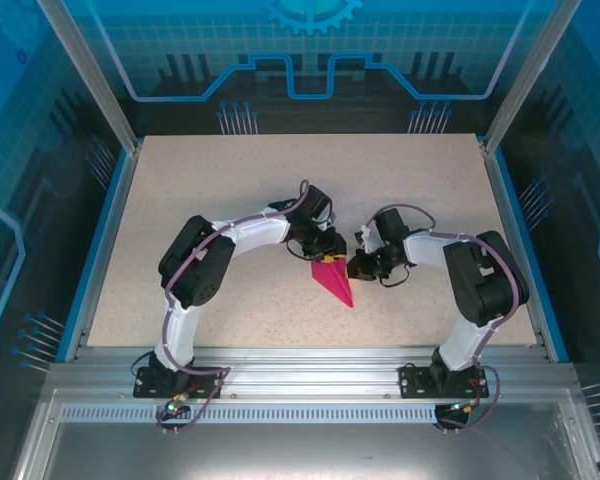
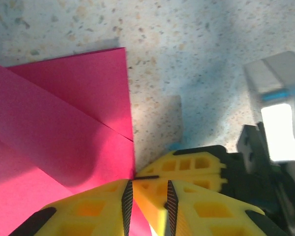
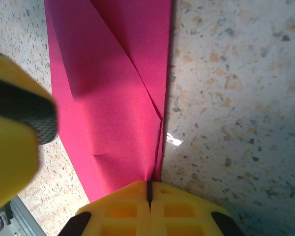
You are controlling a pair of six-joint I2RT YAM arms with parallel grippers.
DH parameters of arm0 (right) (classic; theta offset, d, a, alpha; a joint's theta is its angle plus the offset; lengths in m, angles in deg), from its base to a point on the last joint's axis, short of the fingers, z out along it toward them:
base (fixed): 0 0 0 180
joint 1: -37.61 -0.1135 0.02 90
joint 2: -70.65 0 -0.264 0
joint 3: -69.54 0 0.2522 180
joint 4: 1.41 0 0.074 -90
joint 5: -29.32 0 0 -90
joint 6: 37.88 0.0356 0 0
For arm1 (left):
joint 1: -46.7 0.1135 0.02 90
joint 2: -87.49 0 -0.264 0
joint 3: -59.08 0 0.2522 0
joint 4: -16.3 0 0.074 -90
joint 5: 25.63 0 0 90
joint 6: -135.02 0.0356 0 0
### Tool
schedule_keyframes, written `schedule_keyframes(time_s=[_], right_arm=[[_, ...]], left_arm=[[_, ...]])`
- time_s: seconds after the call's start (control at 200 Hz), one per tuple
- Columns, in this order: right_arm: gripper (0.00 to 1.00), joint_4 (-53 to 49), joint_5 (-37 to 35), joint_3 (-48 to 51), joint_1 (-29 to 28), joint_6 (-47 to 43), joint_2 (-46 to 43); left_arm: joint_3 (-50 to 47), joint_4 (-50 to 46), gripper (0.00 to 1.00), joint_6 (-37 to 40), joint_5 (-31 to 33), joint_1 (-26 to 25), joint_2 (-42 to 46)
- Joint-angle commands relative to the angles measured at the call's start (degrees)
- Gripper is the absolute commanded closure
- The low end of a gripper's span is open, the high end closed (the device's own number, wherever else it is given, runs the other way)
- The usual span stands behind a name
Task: Fold a paper plane with a square sheet of paper (fold left side to right side)
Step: Fourth fold the wing at the center of the table.
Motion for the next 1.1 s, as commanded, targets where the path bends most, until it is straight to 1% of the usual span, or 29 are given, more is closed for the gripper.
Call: schedule_keyframes(time_s=[0.0,0.435,0.685,0.87,0.97,1.095], right_arm=[[1.0,-3.4,-5.8,1.4,-1.6,-0.9,2.9],[1.0,-3.4,-5.7,1.1,-1.5,-1.4,2.6],[1.0,-3.6,-5.4,0.3,-1.3,-1.6,-3.4],[0.81,-6.7,-5.0,0.3,-1.1,-2.5,-11.3],[0.8,-8.3,-1.7,1.2,-1.8,-2.8,-13.3],[0.82,-6.1,2.9,3.7,-4.0,-0.6,-13.8]], left_arm=[[1.8,-2.4,0.71,1.0,-0.5,0.2,-1.8],[0.3,-1.3,0.71,0.9,0.4,0.9,-5.4],[-4.6,0.8,0.71,-0.2,1.3,1.0,-5.5],[-6.8,1.7,0.71,-0.6,1.7,1.0,-5.2],[-7.0,1.6,0.71,-0.5,2.0,1.0,-4.9],[-7.2,1.7,0.71,-0.4,2.1,0.9,-4.6]])
